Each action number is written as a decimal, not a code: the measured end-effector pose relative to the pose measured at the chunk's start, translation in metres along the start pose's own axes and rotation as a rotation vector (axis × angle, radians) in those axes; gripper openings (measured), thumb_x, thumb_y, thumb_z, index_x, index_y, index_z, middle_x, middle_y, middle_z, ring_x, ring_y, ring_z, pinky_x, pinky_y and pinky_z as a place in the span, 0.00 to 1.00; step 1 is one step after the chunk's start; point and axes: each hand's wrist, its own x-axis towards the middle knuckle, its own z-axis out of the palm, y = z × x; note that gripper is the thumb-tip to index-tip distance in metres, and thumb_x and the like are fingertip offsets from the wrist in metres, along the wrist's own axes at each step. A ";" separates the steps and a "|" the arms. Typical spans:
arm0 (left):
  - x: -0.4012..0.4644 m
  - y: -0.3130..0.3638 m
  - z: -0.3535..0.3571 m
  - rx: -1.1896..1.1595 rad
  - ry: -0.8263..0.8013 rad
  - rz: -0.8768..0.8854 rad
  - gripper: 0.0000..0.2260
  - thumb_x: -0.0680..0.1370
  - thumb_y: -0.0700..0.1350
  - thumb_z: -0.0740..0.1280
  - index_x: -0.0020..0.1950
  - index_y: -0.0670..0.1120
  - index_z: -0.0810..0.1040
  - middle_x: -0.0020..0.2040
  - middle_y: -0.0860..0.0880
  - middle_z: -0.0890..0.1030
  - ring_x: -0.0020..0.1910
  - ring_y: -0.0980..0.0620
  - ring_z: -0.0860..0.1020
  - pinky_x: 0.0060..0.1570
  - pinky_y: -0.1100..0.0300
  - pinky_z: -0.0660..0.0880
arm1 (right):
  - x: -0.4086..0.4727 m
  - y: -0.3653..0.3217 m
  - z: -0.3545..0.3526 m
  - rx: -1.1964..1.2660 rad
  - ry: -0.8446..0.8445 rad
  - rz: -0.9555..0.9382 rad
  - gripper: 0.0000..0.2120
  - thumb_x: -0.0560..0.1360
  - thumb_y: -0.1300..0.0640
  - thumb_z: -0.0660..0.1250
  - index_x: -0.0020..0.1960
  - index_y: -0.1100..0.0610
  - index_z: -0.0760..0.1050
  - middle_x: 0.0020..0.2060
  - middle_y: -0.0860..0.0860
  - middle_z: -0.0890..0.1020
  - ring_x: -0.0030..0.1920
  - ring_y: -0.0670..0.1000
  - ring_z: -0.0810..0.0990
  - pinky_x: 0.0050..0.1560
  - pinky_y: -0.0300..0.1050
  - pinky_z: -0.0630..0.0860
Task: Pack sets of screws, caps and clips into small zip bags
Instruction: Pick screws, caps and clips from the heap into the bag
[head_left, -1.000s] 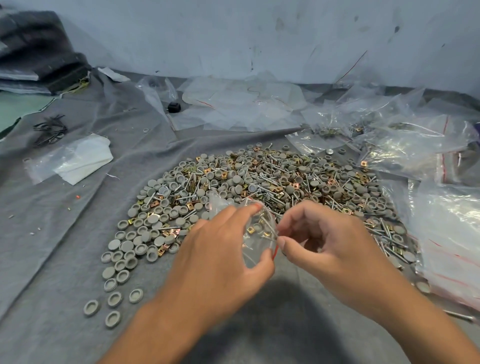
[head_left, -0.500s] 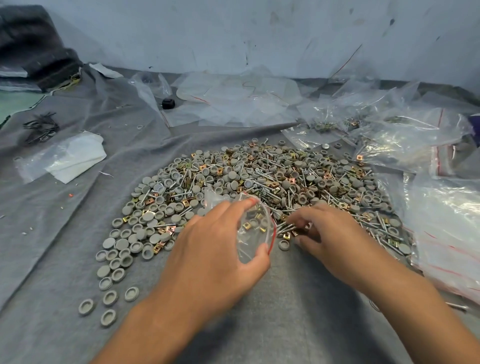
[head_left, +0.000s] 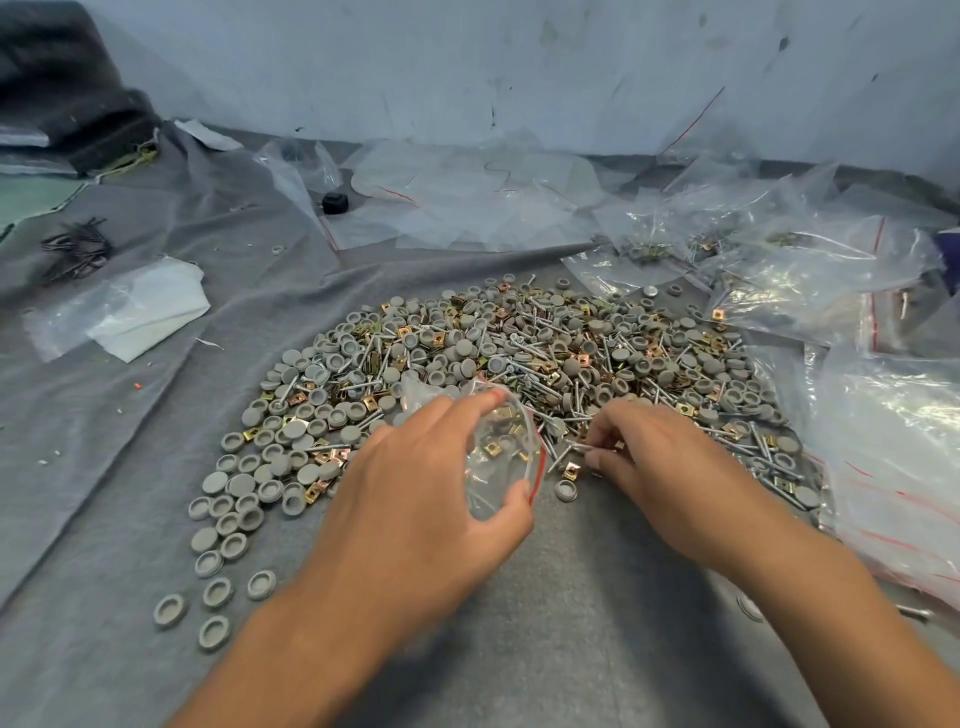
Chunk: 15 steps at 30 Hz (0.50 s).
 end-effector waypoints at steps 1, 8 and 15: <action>0.000 0.000 0.000 0.004 -0.001 0.001 0.32 0.72 0.66 0.58 0.75 0.58 0.68 0.52 0.67 0.71 0.50 0.75 0.69 0.50 0.64 0.67 | 0.001 0.001 -0.001 0.026 0.025 0.006 0.07 0.81 0.47 0.65 0.46 0.42 0.68 0.42 0.38 0.74 0.44 0.41 0.72 0.43 0.45 0.72; 0.000 0.000 0.000 0.010 -0.011 0.005 0.32 0.72 0.65 0.59 0.76 0.58 0.67 0.51 0.66 0.71 0.50 0.74 0.69 0.50 0.63 0.68 | -0.002 0.005 -0.007 0.082 0.078 0.079 0.04 0.82 0.49 0.64 0.48 0.40 0.73 0.40 0.38 0.80 0.38 0.41 0.80 0.43 0.49 0.78; -0.001 0.001 0.000 0.003 -0.011 0.017 0.33 0.72 0.66 0.57 0.76 0.58 0.66 0.52 0.67 0.71 0.49 0.74 0.69 0.52 0.63 0.68 | -0.003 0.002 -0.011 0.074 0.193 0.050 0.05 0.82 0.48 0.62 0.48 0.40 0.73 0.44 0.38 0.77 0.44 0.39 0.75 0.40 0.36 0.68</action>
